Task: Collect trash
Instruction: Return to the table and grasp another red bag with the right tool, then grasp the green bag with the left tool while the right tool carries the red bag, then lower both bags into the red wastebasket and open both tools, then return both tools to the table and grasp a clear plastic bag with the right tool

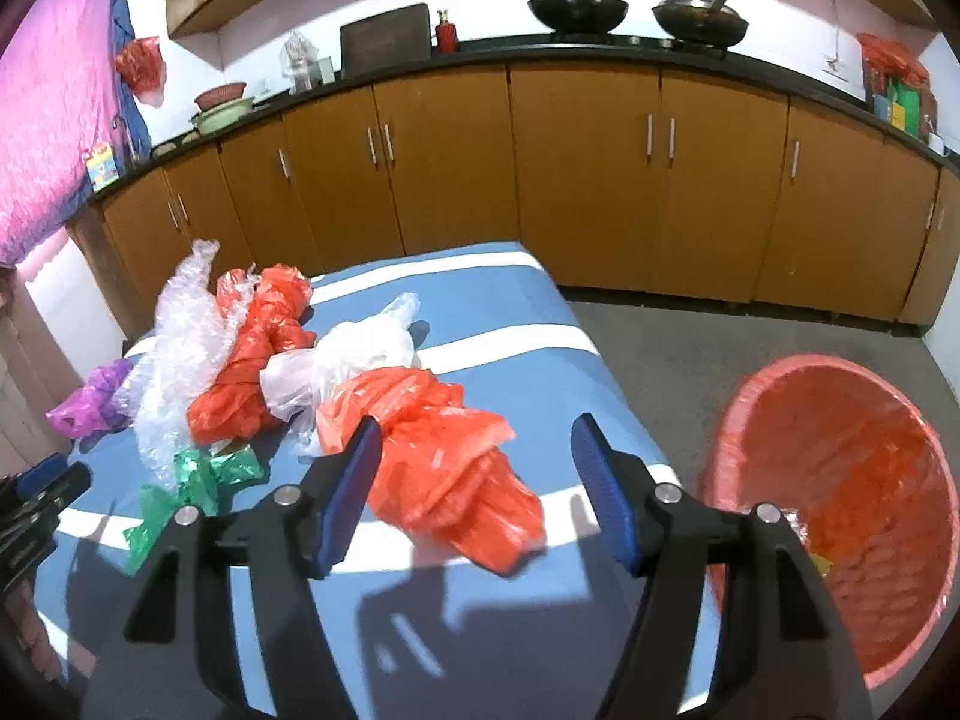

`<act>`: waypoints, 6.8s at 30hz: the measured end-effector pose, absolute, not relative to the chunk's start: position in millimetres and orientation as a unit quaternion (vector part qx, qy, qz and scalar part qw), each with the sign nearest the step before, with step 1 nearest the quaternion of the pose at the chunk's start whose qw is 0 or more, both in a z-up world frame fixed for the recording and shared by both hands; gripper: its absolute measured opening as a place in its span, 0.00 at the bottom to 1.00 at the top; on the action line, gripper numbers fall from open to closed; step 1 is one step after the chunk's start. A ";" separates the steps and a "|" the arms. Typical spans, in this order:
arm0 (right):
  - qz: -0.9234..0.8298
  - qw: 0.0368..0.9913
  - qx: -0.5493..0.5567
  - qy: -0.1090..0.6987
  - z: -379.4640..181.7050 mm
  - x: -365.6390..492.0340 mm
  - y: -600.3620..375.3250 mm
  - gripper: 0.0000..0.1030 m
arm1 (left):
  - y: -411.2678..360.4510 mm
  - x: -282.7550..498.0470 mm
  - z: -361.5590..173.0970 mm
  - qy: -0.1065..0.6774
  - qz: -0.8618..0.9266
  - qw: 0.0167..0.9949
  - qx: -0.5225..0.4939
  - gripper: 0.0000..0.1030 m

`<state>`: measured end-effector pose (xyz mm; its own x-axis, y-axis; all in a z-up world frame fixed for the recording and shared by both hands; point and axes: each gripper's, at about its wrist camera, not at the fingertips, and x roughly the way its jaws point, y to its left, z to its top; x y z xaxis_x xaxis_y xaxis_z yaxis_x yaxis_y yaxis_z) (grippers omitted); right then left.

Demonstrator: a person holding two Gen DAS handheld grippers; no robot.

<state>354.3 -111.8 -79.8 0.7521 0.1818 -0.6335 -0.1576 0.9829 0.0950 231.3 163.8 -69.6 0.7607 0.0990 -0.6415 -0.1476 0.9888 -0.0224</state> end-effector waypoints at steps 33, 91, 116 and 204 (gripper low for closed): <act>0.056 0.932 0.050 0.356 -94.5 311.8 -161.0 0.10 | 87.4 275.2 -104.8 0.401 0.003 0.916 -0.007 0.51; -0.109 0.943 0.144 0.279 -41.3 241.0 -387.1 0.10 | -181.2 284.9 -25.0 0.331 -0.270 0.904 0.020 0.17; -0.095 0.940 0.166 0.281 -57.5 247.2 -405.0 0.35 | -191.7 308.7 -52.3 0.356 -0.251 0.900 0.012 0.41; 0.072 0.917 0.031 0.390 -114.4 345.9 -107.8 0.03 | 169.1 325.3 -102.8 0.381 -0.020 0.924 -0.019 0.18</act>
